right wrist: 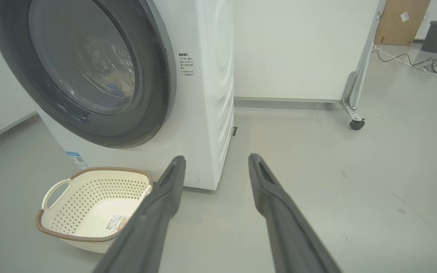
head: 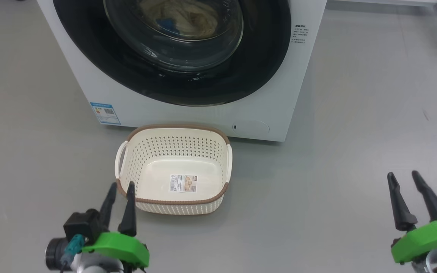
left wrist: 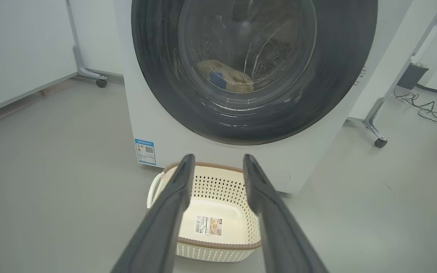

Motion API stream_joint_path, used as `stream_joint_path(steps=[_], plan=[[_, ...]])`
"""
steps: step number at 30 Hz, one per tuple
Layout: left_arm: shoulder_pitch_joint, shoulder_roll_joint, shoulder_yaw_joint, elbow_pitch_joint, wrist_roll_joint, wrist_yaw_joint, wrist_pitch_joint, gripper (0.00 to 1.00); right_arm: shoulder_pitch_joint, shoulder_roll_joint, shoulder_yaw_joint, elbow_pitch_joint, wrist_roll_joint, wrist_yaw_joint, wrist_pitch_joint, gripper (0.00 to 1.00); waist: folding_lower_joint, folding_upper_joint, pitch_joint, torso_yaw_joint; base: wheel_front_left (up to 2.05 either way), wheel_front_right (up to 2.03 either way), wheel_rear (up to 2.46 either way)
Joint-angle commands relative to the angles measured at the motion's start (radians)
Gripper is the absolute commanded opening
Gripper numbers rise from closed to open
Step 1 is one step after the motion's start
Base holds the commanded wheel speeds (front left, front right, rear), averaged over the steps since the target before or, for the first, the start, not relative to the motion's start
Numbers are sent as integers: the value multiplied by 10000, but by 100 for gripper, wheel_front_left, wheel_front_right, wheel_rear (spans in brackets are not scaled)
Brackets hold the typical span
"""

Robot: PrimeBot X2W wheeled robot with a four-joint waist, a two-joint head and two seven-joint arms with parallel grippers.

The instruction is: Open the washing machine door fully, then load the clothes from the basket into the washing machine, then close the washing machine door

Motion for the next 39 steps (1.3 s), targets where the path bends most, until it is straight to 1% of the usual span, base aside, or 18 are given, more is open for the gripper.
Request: stream_joint_path(steps=[1,5,39], plan=[[51,-33,-42,151,-4,-1,7,0,15,48,17,181,4,0,11,0,0,-1,0,0,0,0,0],[66,-53,59,134,-288,-55,85,0,-104,43,-32,310,317,-1,106,0,0,-1,-15,-31,0,0,0],[229,-282,1262,-64,-3611,-679,1040,0,-529,-8,371,804,4448,-10,476,0,0,-1,-185,-385,0,0,0]])
